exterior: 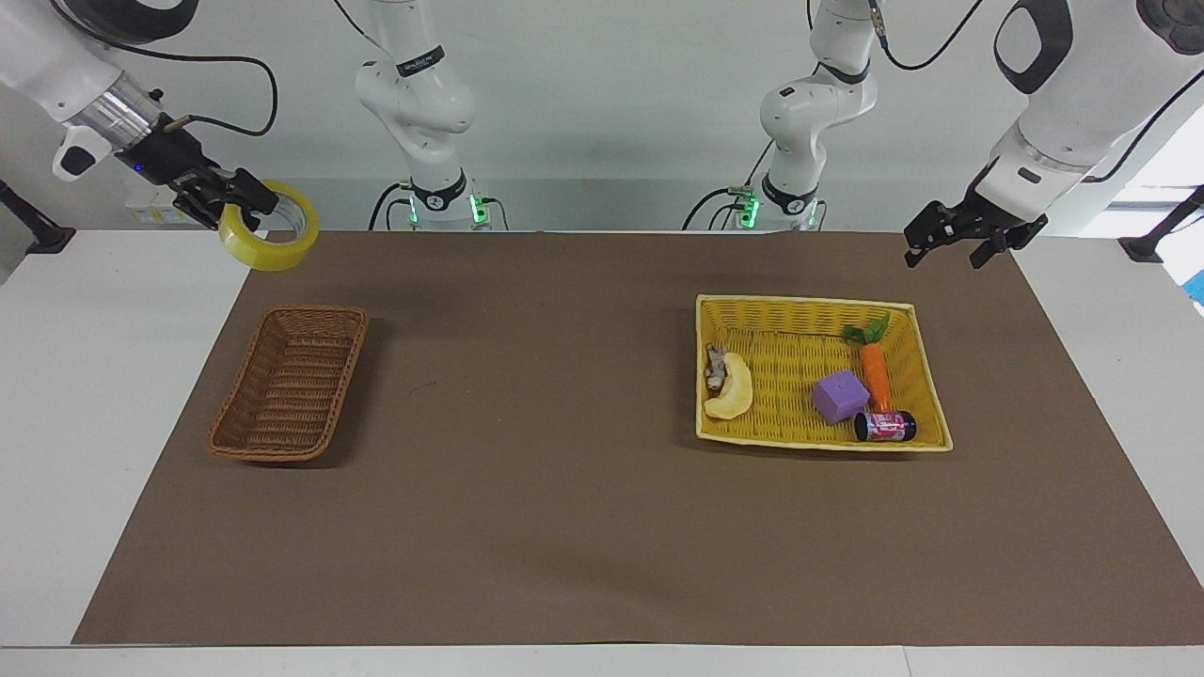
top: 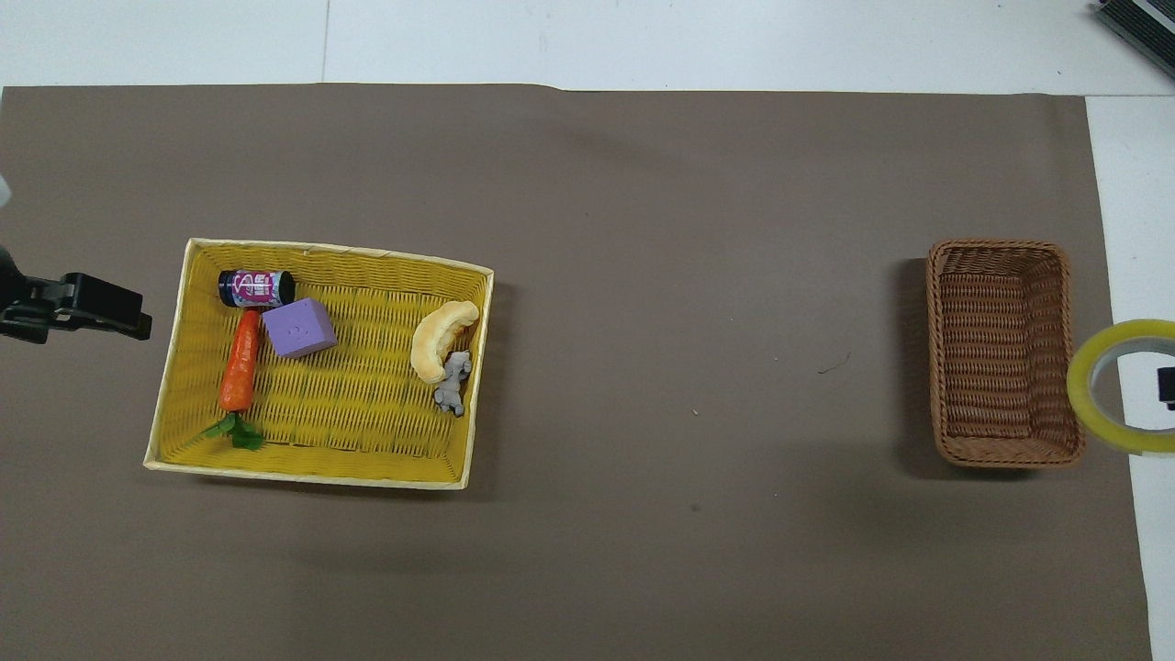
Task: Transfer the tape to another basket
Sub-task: 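Carry the tape with the right gripper and lower it into the wicker basket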
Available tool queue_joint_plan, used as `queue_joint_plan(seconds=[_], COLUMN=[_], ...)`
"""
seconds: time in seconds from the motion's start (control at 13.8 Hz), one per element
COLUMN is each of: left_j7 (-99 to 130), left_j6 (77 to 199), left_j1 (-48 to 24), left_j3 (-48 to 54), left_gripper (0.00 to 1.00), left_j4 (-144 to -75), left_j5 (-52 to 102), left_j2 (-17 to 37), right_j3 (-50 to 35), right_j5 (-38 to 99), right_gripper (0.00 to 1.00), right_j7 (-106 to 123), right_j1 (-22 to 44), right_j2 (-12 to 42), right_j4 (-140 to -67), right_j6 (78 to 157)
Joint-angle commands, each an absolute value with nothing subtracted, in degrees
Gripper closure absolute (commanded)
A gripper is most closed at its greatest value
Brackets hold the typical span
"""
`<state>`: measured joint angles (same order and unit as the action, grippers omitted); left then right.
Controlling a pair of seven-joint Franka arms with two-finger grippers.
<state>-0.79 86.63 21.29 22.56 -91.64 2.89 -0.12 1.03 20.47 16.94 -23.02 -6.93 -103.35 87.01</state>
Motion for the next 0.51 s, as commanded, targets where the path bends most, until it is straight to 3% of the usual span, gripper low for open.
queue_joint_plan(seconds=[0.0,0.22,0.44], left_j7=[-1.67,-1.58,-1.58], left_j6=[86.13,85.96,85.96], left_j1=[21.36,20.83,20.83], left_j3=[22.15,22.24,22.24], left_gripper=[0.0,0.0,0.0], left_j4=[-90.7,-90.7,-90.7], left_j5=[1.49,1.49,1.49], left_j2=[-1.66,-2.9,-2.9], right_j3=[0.44,0.79,0.79], right_j5=[18.72,19.34,19.16], right_gripper=[1.0,1.0,1.0], right_j7=[24.74,35.57,35.95], right_j1=[-22.06,-23.99,-23.38], right_j2=[-2.22,6.04,10.27], right_j4=[-103.18,-103.18,-103.88], right_j6=[91.3,97.88,102.55])
